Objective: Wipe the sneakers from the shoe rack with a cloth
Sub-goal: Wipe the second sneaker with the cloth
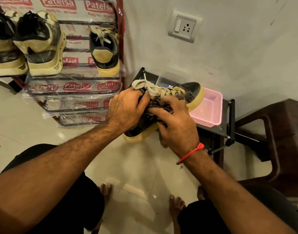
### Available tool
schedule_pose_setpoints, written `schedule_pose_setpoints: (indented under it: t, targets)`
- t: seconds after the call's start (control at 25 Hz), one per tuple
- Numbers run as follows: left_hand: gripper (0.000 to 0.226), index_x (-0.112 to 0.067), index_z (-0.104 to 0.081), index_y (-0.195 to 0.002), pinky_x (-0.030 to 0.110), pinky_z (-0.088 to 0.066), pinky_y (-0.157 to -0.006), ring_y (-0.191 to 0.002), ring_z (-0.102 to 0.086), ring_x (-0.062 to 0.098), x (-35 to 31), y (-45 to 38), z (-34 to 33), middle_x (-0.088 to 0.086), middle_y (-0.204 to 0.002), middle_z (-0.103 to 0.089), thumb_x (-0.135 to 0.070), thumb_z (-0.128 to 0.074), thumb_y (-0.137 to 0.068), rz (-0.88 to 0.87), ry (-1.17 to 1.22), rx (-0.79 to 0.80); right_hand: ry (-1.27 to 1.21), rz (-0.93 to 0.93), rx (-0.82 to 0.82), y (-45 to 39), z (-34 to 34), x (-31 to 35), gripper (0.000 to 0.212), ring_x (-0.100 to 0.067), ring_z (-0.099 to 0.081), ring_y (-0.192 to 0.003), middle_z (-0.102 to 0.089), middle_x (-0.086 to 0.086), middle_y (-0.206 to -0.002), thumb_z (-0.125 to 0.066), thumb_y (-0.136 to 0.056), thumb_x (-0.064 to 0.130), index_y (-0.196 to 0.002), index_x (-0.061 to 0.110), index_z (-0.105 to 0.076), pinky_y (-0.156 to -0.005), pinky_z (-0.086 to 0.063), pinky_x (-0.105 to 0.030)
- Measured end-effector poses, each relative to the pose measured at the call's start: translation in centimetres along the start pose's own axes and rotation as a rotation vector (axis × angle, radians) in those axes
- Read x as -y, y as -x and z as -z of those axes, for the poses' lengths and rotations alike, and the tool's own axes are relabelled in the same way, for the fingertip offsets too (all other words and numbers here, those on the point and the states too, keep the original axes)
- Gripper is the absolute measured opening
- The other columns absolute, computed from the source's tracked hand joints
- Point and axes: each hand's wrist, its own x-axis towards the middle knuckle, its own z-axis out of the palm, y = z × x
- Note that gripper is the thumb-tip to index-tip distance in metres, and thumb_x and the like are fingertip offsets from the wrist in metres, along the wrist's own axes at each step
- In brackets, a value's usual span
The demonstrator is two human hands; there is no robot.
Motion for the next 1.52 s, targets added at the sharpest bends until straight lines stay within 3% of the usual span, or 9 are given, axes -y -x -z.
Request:
schedule_pose_setpoints:
  t: [0.12,0.28,0.44,0.6,0.76,0.88,1.16,1.4,1.52]
  targets:
    - [0.052,-0.012,-0.065,-0.08,0.038,-0.049,-0.059,-0.063,-0.053,0.02,0.3,-0.3,0.2,0.0,-0.073,-0.057,-0.052,-0.039,-0.103,-0.007,0.057,-0.042,0.081,-0.143,-0.113,-1.3,1.9,-2.8,0.03,-0.032,-0.051,-0.112,-0.058,-0.011,-0.123,-0.059,-0.082,0.012,-0.107,0.02,-0.073,-0.066,-0.053,-0.029]
    - [0.048,-0.017,-0.064,-0.079,0.034,-0.046,-0.059,-0.062,-0.051,0.017,0.3,-0.5,0.4,-0.004,-0.073,-0.054,-0.05,-0.04,-0.103,0.01,0.063,-0.059,0.162,-0.414,-0.218,-1.4,4.4,-7.8,0.032,-0.032,-0.052,-0.11,-0.056,-0.012,-0.123,-0.061,-0.085,0.005,-0.112,0.018,-0.074,-0.082,-0.055,-0.04]
    - [0.042,-0.03,-0.044,-0.066,0.026,-0.033,-0.053,-0.055,-0.044,0.005,0.2,-0.4,0.3,-0.01,-0.064,-0.048,-0.046,-0.047,-0.104,0.069,0.099,-0.047,0.013,-0.24,-0.137,-0.4,2.1,-4.5,0.033,-0.033,-0.053,-0.112,-0.056,-0.013,-0.121,-0.071,-0.08,0.002,-0.109,0.016,-0.074,-0.09,-0.046,-0.026]
    - [0.047,-0.032,-0.041,-0.059,0.026,-0.03,-0.05,-0.05,-0.043,0.005,0.6,-0.5,0.7,-0.012,-0.056,-0.045,-0.044,-0.048,-0.105,0.126,0.125,-0.035,0.051,-0.029,0.012,0.2,-0.1,-0.7,0.03,-0.033,-0.054,-0.11,-0.058,-0.013,-0.121,-0.076,-0.078,0.01,-0.107,0.016,-0.073,-0.076,-0.054,-0.035]
    - [0.046,-0.033,-0.042,-0.06,0.021,-0.029,-0.049,-0.048,-0.042,0.004,0.3,-0.6,0.9,-0.013,-0.055,-0.044,-0.039,-0.05,-0.105,0.117,0.176,-0.04,0.16,-0.31,-0.183,-1.6,3.5,-5.4,0.031,-0.032,-0.05,-0.11,-0.056,-0.014,-0.123,-0.069,-0.084,0.004,-0.11,0.02,-0.074,-0.07,-0.048,-0.029]
    - [0.047,-0.033,-0.04,-0.06,0.022,-0.027,-0.049,-0.05,-0.041,0.003,-0.1,-0.5,0.5,-0.014,-0.056,-0.043,-0.04,-0.049,-0.105,0.103,0.154,-0.024,0.174,-0.348,-0.173,-1.0,3.2,-5.7,0.034,-0.034,-0.052,-0.112,-0.055,-0.015,-0.123,-0.069,-0.084,0.003,-0.113,0.019,-0.073,-0.072,-0.049,-0.03]
    - [0.049,-0.027,-0.046,-0.058,0.024,-0.03,-0.047,-0.045,-0.042,0.008,0.5,-0.3,0.6,-0.007,-0.051,-0.046,-0.041,-0.05,-0.104,0.208,0.194,0.007,-0.1,-0.171,-0.015,0.6,-0.8,0.3,0.036,-0.032,-0.054,-0.112,-0.054,-0.014,-0.119,-0.074,-0.08,0.005,-0.114,0.014,-0.073,-0.087,-0.054,-0.036]
    - [0.05,-0.026,-0.047,-0.057,0.014,-0.029,-0.042,-0.042,-0.046,0.0,0.5,-0.5,0.4,-0.01,-0.05,-0.045,-0.041,-0.051,-0.104,0.263,0.197,0.057,-0.118,0.149,0.16,2.1,-1.2,3.8,0.029,-0.03,-0.055,-0.106,-0.056,-0.012,-0.117,-0.054,-0.088,0.029,-0.109,0.021,-0.073,-0.062,-0.058,-0.043]
    - [0.05,-0.023,-0.047,-0.057,0.013,-0.033,-0.042,-0.042,-0.047,-0.002,0.5,-0.9,0.8,-0.007,-0.05,-0.045,-0.038,-0.051,-0.105,0.251,0.213,0.081,-0.022,0.229,0.175,1.4,-0.5,2.8,0.027,-0.031,-0.056,-0.105,-0.059,-0.013,-0.116,-0.054,-0.089,0.03,-0.105,0.022,-0.075,-0.06,-0.057,-0.042]
